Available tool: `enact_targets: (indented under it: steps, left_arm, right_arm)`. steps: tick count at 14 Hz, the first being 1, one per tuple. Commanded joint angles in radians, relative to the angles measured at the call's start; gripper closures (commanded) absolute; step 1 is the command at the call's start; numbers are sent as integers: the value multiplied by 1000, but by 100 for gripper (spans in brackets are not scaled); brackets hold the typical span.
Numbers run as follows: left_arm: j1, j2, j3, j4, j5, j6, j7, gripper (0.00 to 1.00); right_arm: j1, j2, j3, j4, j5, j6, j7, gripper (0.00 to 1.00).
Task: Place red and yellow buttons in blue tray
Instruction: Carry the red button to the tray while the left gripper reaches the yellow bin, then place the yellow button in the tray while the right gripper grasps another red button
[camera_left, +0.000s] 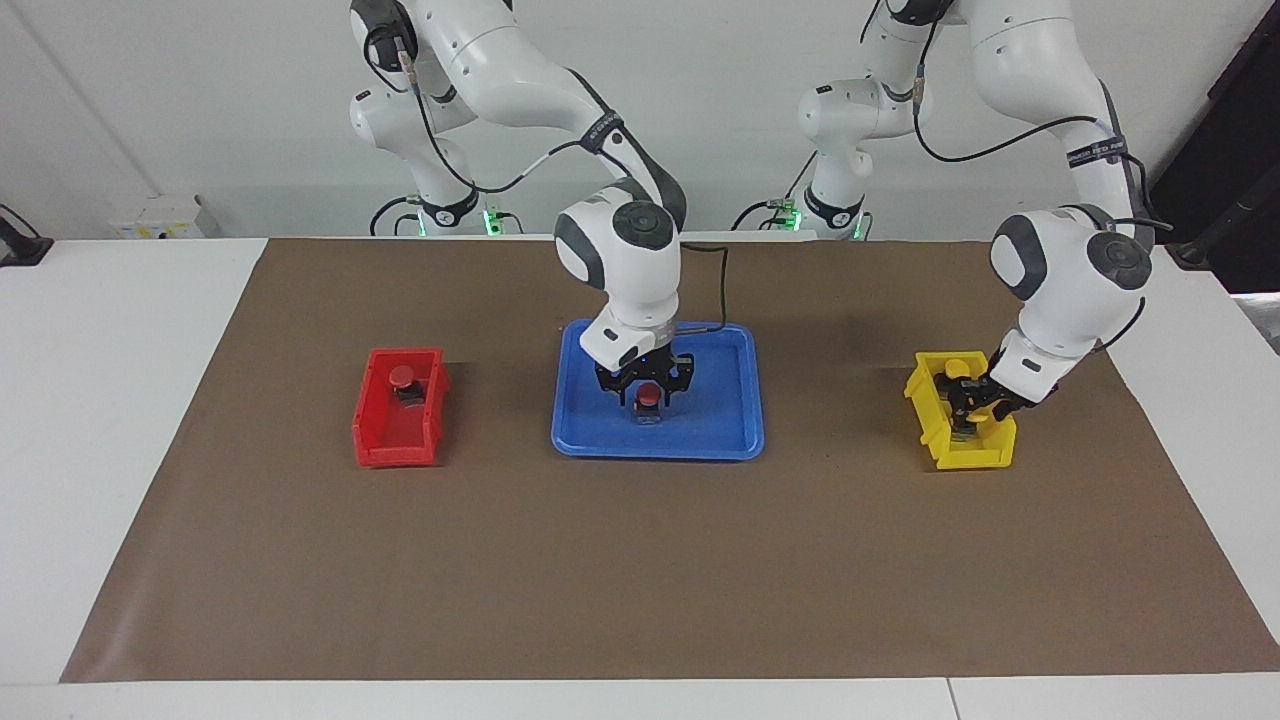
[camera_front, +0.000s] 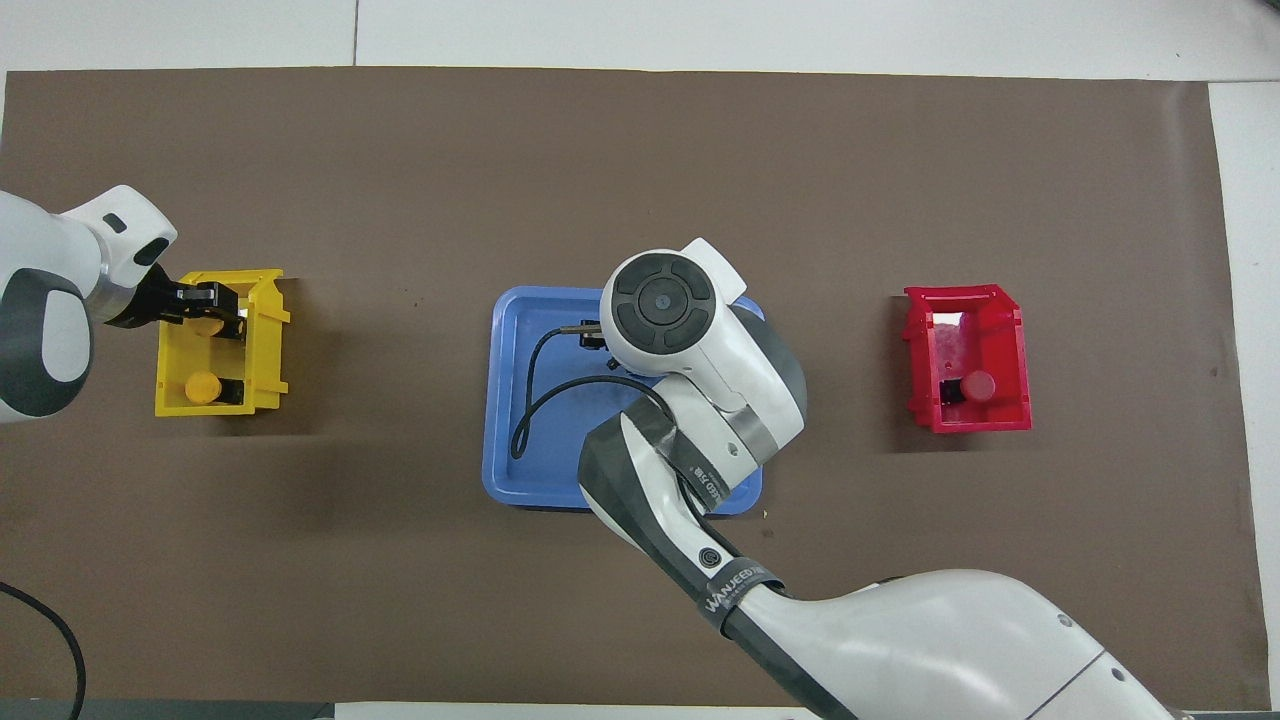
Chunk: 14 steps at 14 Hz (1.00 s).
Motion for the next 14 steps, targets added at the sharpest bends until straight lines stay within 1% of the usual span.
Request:
enact_targets:
  steps: [1,2,4,5,7,8,9,10,12,14]
  left_arm:
    - [8,-26,-2,-48,14,49,3,98]
    - [8,-22,-2,-47,14,69,0,99]
    - [11,-16,-2,-12,12,47,0,99]
    - [10,-13,-2,49,12,-14,-2,99]
    - [-4,-13,-5,231,14,-238,-9,99]
    - [-24,-11,-10,313,14,-334,-40,99]
    - [-77,-5,-10,341,14,-367,-114,98]
    - [-148,-3,-10,332,15,-353,-243,99]
    - [-306,-34,-11,230,14,-245,-500,98]
    - [-459,-46,-11,160,14,-160,-703,99]
  right_arm:
    - [-161,-101,6,74,-3,-197,-231,2]
    - [-242,-156,8,15,9,-214,-368,5]
    - [-368,-262,8,-129,46,-216,-551,10]
    - [-411,-304,8,-205,63,-199,-614,12]
    - [-497,-355,8,-340,94,-123,-715,19]
    - [-525,-381,8,-412,94,-60,-770,21]
    - [-541,-401,8,-482,94,3,-807,21]
    - [-544,-424,8,-544,95,58,-812,22]
    - [-545,-454,6,-642,95,155,-832,24]
    - [-579,-462,6,-672,95,183,-874,27]
